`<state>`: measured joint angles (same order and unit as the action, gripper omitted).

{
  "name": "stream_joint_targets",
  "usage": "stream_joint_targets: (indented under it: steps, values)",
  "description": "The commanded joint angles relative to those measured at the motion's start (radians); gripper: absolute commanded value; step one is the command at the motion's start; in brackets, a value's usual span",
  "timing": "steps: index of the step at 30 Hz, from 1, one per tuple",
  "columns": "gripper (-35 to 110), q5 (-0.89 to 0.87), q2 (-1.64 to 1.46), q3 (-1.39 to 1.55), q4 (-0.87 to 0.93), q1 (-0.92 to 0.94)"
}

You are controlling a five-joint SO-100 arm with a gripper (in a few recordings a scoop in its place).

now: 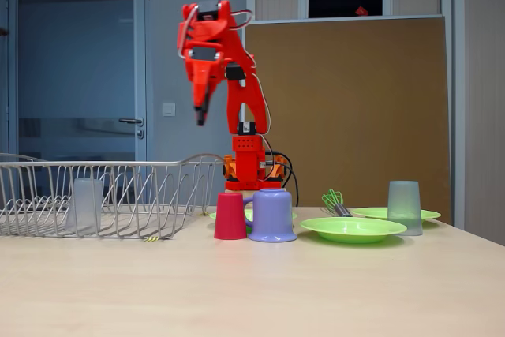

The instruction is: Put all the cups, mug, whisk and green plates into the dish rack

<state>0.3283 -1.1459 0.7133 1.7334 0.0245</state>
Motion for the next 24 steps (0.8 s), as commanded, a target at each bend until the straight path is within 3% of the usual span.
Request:
stream_joint_targets:
  steps: [1, 13, 24]
  values:
    - [29, -0.084, -0.043, 0.032, -0.006, -0.109]
    - [35, -0.451, 0.025, 0.233, -0.127, -0.350]
    - [38, -0.517, 0.098, 0.318, -0.216, -0.347]
